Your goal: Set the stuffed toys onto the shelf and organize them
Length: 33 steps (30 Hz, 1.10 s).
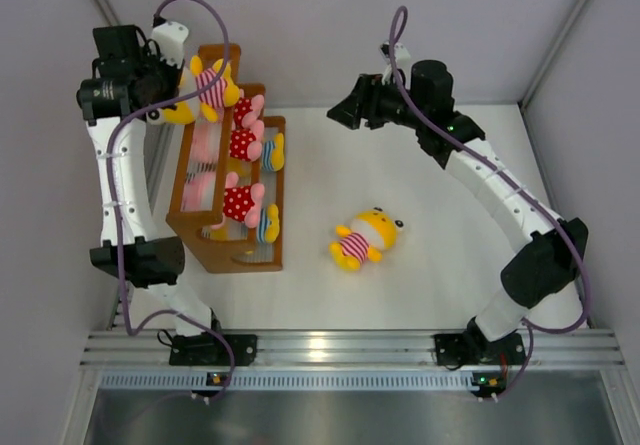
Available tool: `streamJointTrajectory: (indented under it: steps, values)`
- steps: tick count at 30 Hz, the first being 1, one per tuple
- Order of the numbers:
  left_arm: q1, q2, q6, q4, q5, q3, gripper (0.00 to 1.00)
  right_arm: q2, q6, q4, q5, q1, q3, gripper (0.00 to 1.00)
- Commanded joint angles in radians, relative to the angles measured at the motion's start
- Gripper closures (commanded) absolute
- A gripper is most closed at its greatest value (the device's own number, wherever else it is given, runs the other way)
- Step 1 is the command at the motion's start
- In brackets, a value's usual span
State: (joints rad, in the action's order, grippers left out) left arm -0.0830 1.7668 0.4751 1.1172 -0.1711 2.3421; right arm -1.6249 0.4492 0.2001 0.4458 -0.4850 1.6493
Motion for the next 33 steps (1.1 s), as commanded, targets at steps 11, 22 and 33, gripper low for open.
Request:
streamJointTrajectory:
  steps: [11, 22, 33]
  values:
    - [-0.073, 0.043, 0.056, -0.056, -0.306, 0.042, 1.00, 0.008, 0.006, -0.103, 0.100, 0.045, -0.075, 0.28]
    - [-0.121, 0.118, 0.028, -0.054, -0.357, 0.066, 1.00, 0.002, 0.028, -0.105, 0.096, 0.046, -0.082, 0.27]
    - [-0.077, 0.154, 0.010, -0.091, -0.199, 0.095, 0.34, -0.001, 0.051, -0.119, 0.110, 0.045, -0.095, 0.25]
